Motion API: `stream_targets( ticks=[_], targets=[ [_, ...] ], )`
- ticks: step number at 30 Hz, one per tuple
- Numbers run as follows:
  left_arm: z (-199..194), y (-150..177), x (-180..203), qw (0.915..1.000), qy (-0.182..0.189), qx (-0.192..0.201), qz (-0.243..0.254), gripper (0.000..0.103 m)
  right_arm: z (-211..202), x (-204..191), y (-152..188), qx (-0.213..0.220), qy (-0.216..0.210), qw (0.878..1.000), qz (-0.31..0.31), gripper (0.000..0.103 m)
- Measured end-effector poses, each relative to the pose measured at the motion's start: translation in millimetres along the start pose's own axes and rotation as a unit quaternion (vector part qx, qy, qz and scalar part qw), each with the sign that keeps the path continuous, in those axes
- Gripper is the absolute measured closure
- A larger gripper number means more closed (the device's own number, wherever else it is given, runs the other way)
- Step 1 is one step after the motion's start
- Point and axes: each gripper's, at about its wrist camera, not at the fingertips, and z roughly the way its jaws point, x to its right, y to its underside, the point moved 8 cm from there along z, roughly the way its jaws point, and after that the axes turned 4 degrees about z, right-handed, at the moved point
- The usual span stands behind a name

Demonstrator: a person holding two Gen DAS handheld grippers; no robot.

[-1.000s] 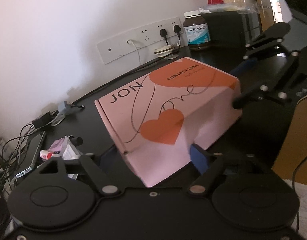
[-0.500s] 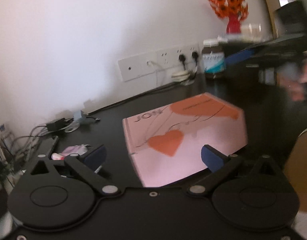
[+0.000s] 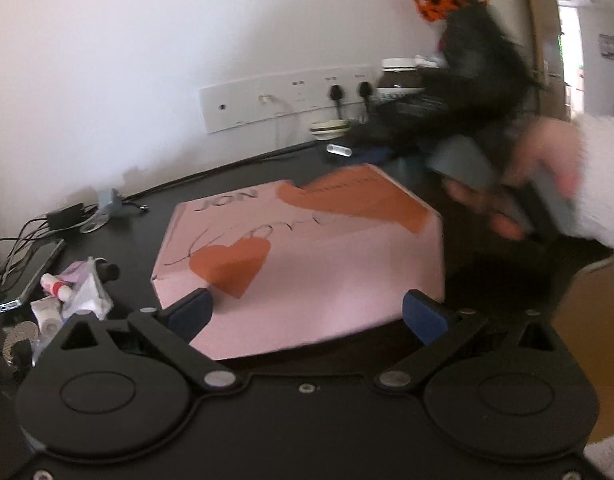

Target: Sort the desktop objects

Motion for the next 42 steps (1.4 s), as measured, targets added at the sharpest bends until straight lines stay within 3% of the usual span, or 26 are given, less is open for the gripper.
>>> stream_targets(
  ticks=[3, 6, 12, 18, 22, 28, 36, 42],
  targets=[
    [7, -4, -7, 0.9999, 0.011, -0.003, -0.005, 0.000, -15, -8, 15, -0.010, -0.017, 1.000, -0.006, 0.001],
    [13, -6, -10, 1.0000, 0.006, -0.001, 0.005, 0.000, -27, -7, 22, 0.000, 0.005, 1.000, -0.004, 0.001],
    [18, -9, -21, 0.9996, -0.028, -0.003, 0.004, 0.000, -55, 6, 28, 0.030, 0.006, 0.997, 0.077, 0.001],
    [7, -7, -3, 0.9999, 0.013, -0.001, 0.000, 0.000, -71, 18, 32, 0.063, -0.019, 0.984, 0.163, 0.001],
    [7, -6, 23, 0.9992, 0.038, 0.004, 0.006, 0.000, -65, 22, 30, 0.072, -0.022, 0.981, 0.180, 0.001],
    [15, -5, 35, 0.9992, 0.041, -0.004, 0.004, 0.000, -53, 6, 34, 0.060, -0.053, 0.977, 0.196, 0.001],
    [1, 7, 23, 0.9999, -0.006, 0.013, 0.006, 0.000, -62, 7, 27, 0.082, -0.038, 0.977, 0.193, 0.001],
    [4, 4, 27, 0.9998, -0.006, 0.017, -0.005, 0.000, -59, 5, 26, 0.085, -0.060, 0.971, 0.215, 0.001]
  ],
)
